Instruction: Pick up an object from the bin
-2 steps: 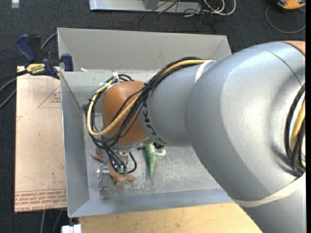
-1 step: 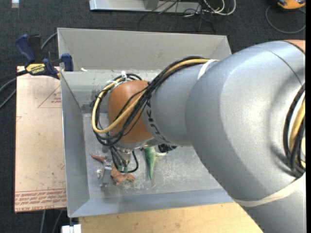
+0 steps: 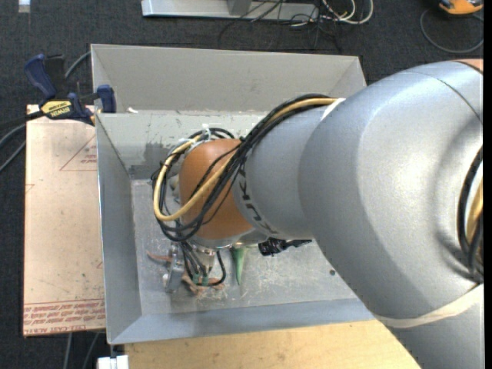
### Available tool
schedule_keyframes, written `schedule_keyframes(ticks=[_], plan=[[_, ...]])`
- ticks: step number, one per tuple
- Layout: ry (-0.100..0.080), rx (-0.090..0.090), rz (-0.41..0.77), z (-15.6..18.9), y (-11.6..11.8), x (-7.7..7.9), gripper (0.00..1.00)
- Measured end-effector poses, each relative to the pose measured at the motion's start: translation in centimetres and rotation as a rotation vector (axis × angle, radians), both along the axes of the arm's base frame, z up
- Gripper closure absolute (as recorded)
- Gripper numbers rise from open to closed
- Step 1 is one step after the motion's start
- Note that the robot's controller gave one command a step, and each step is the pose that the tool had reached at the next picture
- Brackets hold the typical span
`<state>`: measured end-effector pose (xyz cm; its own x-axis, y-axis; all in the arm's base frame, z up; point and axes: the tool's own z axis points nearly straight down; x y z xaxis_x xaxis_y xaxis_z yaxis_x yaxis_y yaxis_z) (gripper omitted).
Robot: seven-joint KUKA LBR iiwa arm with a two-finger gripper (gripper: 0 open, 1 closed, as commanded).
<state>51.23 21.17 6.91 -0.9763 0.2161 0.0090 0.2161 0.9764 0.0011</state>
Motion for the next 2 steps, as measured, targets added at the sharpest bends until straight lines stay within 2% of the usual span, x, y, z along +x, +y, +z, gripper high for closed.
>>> schedule_keyframes(ticks=[2], plan=[[0.0,0.0,-0.001,0.05,-0.01,0.0,1.0]])
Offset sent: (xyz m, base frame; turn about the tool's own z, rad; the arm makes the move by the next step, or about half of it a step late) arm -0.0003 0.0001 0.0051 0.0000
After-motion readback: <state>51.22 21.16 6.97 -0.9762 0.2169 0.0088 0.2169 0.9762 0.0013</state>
